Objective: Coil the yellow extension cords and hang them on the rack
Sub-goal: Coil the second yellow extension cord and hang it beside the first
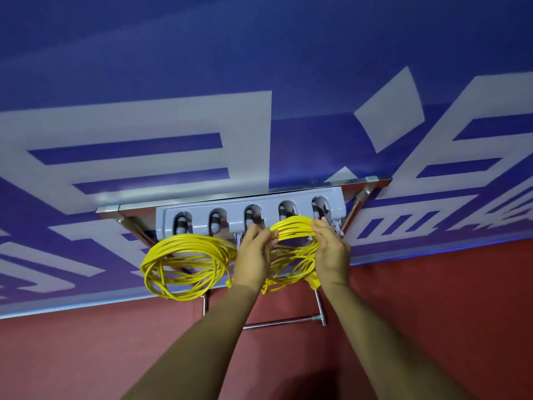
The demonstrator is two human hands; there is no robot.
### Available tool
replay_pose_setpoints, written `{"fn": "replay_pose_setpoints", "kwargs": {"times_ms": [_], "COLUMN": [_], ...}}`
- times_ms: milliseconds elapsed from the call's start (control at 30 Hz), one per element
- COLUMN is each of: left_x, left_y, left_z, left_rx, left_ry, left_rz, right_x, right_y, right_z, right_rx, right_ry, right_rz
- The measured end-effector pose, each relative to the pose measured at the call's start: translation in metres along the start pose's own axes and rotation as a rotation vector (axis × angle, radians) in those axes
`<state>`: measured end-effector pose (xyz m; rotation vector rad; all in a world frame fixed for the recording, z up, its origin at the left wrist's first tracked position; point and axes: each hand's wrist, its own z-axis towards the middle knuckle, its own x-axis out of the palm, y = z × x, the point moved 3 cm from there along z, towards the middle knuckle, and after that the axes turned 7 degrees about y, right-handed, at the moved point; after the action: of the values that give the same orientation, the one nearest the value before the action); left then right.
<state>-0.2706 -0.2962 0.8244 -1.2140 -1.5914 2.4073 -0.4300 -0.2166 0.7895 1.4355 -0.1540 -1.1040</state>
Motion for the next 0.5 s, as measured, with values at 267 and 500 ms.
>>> {"fn": "replay_pose_setpoints", "kwargs": {"times_ms": [267, 500], "left_x": [-0.006, -0.02], "left_y": [-0.008, -0.016], "left_z": [-0.013, -0.012], "left_rx": [-0.046, -0.094], "left_ry": [0.134, 0.194], "left_rz": [0.239, 0.346], "right_x": [-0.018, -0.036], "right_y": [0.012, 0.029], "right_z": [-0.015, -0.013], "right_rx": [-0.043, -0.102], "right_ry": [0.086, 0.268], "right_rz": [-0.236, -0.434]}}
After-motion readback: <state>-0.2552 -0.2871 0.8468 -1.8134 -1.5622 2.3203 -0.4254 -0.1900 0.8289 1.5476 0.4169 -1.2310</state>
